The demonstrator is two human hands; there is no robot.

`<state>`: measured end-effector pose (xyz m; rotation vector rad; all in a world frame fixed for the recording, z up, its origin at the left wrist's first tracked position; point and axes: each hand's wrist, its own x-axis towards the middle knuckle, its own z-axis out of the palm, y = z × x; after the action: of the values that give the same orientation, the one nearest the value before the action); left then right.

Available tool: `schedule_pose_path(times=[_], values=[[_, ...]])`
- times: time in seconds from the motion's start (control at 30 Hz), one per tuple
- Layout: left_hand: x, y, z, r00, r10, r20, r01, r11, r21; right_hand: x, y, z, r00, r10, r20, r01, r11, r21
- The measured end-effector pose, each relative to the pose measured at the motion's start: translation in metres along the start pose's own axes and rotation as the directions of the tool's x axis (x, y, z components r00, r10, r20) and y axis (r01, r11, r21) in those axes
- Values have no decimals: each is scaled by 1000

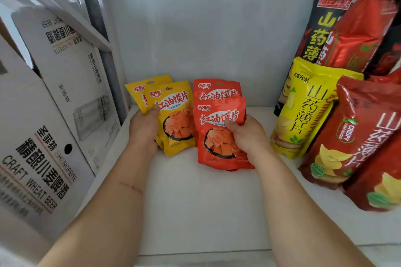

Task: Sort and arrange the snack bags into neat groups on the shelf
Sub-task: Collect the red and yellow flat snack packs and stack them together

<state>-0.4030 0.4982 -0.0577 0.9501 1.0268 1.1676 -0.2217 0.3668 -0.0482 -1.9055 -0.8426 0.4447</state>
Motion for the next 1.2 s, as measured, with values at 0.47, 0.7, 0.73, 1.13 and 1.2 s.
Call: schedule_pose_path(times=[0.47,0.7,0.73,1.13,1.2], values=[[-150,2,-73,988,-33,150,26,998,50,-91,21,-54,977,-8,-212,53,977,209],[-229,-5,-108,967,-87,238,81,996,35,-153,34,-82,982,13,-190,41,960,276],[-237,-5,-112,962,-98,256,94,995,27,-160,33,-85,980,11,-196,45,960,276],[-333,-22,-93,794,-224,565,213,973,86,-257,63,-156,936,104,-337,-15,966,257],[-349,-33,-81,762,-253,596,238,966,105,-272,79,-176,919,149,-364,-42,958,284]])
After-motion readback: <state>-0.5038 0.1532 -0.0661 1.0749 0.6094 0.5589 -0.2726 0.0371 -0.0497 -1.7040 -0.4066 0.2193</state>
